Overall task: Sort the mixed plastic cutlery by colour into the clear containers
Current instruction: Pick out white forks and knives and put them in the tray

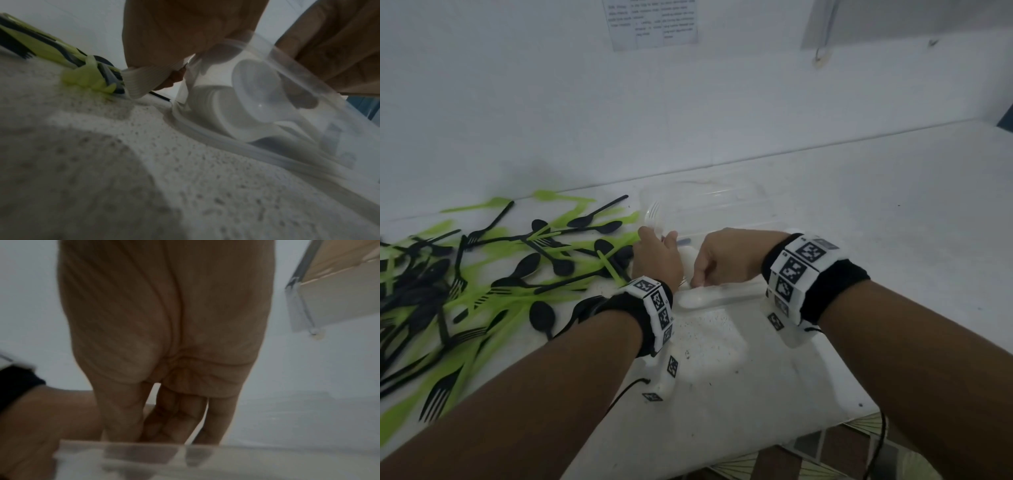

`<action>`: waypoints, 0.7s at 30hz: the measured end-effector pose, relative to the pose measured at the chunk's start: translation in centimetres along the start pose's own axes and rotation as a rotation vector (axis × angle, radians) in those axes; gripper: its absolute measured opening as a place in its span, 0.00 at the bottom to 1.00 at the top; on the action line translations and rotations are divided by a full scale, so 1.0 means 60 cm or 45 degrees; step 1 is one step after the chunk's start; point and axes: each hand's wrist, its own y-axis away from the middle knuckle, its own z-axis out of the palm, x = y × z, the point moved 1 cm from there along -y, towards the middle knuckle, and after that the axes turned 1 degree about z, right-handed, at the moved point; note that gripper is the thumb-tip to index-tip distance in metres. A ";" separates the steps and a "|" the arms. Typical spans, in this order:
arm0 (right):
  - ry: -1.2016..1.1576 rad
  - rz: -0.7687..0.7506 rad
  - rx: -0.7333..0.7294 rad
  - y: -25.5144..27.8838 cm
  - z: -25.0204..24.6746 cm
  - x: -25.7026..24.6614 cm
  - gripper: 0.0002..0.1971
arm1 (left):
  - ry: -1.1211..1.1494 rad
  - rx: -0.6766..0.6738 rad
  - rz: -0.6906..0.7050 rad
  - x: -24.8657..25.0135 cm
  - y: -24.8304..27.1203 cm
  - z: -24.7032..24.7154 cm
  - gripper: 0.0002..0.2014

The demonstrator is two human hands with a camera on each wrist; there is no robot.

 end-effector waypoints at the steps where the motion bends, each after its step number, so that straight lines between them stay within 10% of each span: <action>1: 0.035 -0.010 0.048 -0.004 0.002 -0.004 0.10 | 0.003 -0.006 -0.002 0.000 -0.001 0.000 0.22; 21: 0.053 0.088 0.090 0.002 0.014 -0.012 0.16 | -0.056 -0.034 0.000 0.002 -0.002 -0.001 0.22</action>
